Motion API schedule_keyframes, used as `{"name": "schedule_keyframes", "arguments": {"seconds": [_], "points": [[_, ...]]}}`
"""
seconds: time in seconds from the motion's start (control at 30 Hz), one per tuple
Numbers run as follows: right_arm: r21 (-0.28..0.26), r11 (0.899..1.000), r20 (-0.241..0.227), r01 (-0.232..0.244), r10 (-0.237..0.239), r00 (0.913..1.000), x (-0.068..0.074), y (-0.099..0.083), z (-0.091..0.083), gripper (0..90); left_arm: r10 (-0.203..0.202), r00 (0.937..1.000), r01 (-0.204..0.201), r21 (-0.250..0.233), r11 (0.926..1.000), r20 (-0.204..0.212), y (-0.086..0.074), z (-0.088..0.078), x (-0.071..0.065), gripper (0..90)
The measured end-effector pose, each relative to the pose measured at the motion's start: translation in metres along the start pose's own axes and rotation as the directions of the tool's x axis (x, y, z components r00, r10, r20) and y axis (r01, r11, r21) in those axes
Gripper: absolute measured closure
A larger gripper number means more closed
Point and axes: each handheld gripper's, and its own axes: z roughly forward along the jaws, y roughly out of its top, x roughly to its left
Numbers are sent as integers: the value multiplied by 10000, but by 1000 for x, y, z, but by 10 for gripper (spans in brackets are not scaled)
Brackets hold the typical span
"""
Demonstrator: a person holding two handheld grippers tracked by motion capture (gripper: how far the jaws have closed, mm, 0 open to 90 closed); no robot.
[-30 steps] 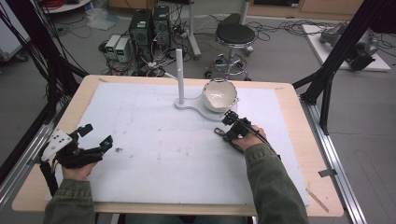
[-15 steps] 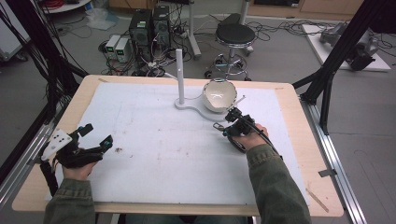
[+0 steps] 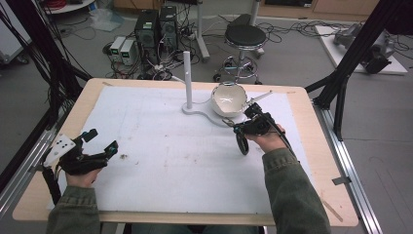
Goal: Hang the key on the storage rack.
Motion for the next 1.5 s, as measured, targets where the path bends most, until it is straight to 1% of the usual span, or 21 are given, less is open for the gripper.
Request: {"name": "schedule_keyframes", "arguments": {"seconds": [0.03,0.1,0.2,0.23,0.3,0.33,0.37,0.47,0.5,0.53,0.6,0.67,0.83,0.87,1.0,1.1,1.17,1.27,1.33,1.4,1.5], "points": [[-24,10000,-61,77,-77,10000,0,2,-1,849,-18,10000,18,-18,10000,-20,0,0,0,67],[39,9999,-12,133,-133,9999,2,5,-3,849,15,10000,-15,-37,10000,-17,0,0,0,66],[-8,9997,-16,232,-232,9997,4,9,-5,849,41,10000,-41,-129,9999,-46,1,-1,0,67],[-145,9995,-85,264,-265,9996,6,14,-8,849,24,10000,-25,-133,9999,-53,1,-1,0,68],[-230,9994,-119,267,-269,9996,7,17,-9,849,5,10000,-6,-141,9999,-72,1,-1,0,67],[-234,9993,-164,281,-285,9995,8,19,-11,849,10,10000,-11,-143,9999,-79,1,-2,1,67],[-281,9988,-93,395,-398,9992,10,25,-14,848,3,10000,-4,-141,9999,-75,1,-2,1,67],[-449,9982,-185,399,-407,9990,13,34,-19,847,15,10000,-16,-118,9999,-52,1,-1,0,67],[-449,9982,-185,399,-407,9990,13,34,-19,847,21,10000,-21,-105,9999,-48,1,-1,0,67],[-514,9975,-142,492,-500,9986,14,41,-22,848,19,10000,-19,-93,10000,-49,1,-1,0,67],[-530,9972,-159,526,-535,9984,15,44,-24,848,18,10000,-18,-107,9999,-40,1,-1,0,67],[-614,9965,-147,573,-583,9982,17,52,-27,847,11,10000,-11,-150,9999,-48,1,-2,0,67],[-688,9959,-199,586,-601,9980,19,61,-29,847,-13,10000,13,-150,9999,-49,1,-2,1,67],[-718,9954,-224,641,-659,9976,20,66,-29,847,-11,10000,10,-148,9999,-48,1,-2,1,67],[-805,9951,-357,581,-612,9975,20,72,-29,846,19,10000,-20,-167,9999,-63,1,-2,0,67],[-789,9947,-270,655,-678,9973,21,80,-30,845,-4,10000,3,-175,9998,-42,1,-2,-1,67],[-877,9937,-169,699,-716,9973,22,86,-32,845,17,10000,-18,-149,9999,-39,1,-2,0,67],[-988,9927,-330,691,-726,9968,23,94,-32,845,33,10000,-34,-147,9999,-62,0,-2,0,67],[-1043,9922,-332,688,-726,9968,24,96,-32,845,31,10000,-32,-145,9999,-64,0,-2,0,67],[-956,9923,-286,792,-823,9962,25,101,-31,845,9,10000,-10,-188,9998,-77,1,-2,-1,67],[-1008,9914,-327,838,-874,9956,29,111,-29,845,31,10000,-32,-198,9998,-77,1,-3,0,67]]}}
